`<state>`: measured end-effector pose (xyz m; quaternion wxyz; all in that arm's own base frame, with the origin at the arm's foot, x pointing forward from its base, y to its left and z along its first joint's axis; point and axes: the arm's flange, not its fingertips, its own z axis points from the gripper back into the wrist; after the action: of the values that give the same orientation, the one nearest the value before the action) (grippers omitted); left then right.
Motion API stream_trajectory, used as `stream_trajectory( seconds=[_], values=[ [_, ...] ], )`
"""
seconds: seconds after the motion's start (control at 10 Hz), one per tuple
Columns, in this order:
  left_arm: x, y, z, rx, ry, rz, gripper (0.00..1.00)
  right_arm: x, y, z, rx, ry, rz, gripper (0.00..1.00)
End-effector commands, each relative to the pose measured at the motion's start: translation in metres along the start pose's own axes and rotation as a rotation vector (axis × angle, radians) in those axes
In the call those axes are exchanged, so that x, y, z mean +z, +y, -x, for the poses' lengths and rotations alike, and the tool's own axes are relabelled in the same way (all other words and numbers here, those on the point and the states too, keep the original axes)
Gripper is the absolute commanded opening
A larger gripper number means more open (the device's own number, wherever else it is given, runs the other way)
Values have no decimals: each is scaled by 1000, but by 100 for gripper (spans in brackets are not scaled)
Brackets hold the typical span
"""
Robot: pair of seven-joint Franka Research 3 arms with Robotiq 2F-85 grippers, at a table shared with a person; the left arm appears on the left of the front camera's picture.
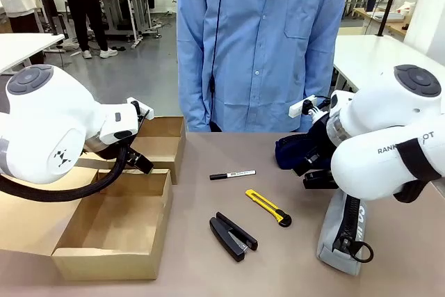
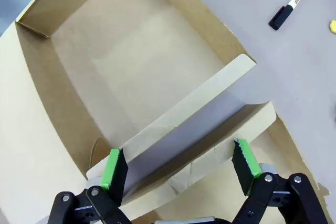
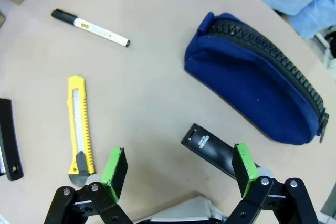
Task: Place items inside the box.
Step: Pick up a Pencil pouch or Stapler and place it inside the Mailer Box closest to the robot.
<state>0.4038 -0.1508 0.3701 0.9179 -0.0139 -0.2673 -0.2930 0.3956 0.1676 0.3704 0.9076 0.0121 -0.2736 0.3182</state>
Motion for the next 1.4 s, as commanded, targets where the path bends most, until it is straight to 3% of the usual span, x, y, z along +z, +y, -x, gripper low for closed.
stream_trajectory(
  seconds=[0.0, 0.5, 0.8, 0.9, 1.1, 1.3],
  values=[
    [0, 0, 0, 0, 0, 0, 100, 0, 0, 0, 0, 0, 0, 100],
    [0, 0, 0, 0, 0, 0, 100, 0, 0, 0, 0, 0, 0, 100],
    [93, -8, -8, 151, -62, 165, 100, 70, -40, 1, -310, -34, -94, 100],
    [121, -6, -4, 193, -79, 177, 100, 101, -54, 14, -382, -52, -130, 100],
    [158, 25, 25, 198, -10, 273, 100, 166, -81, 66, -560, -42, -391, 100],
    [179, 83, 65, 310, -95, 533, 100, 205, -106, 139, -753, -164, -553, 100]
  ],
)
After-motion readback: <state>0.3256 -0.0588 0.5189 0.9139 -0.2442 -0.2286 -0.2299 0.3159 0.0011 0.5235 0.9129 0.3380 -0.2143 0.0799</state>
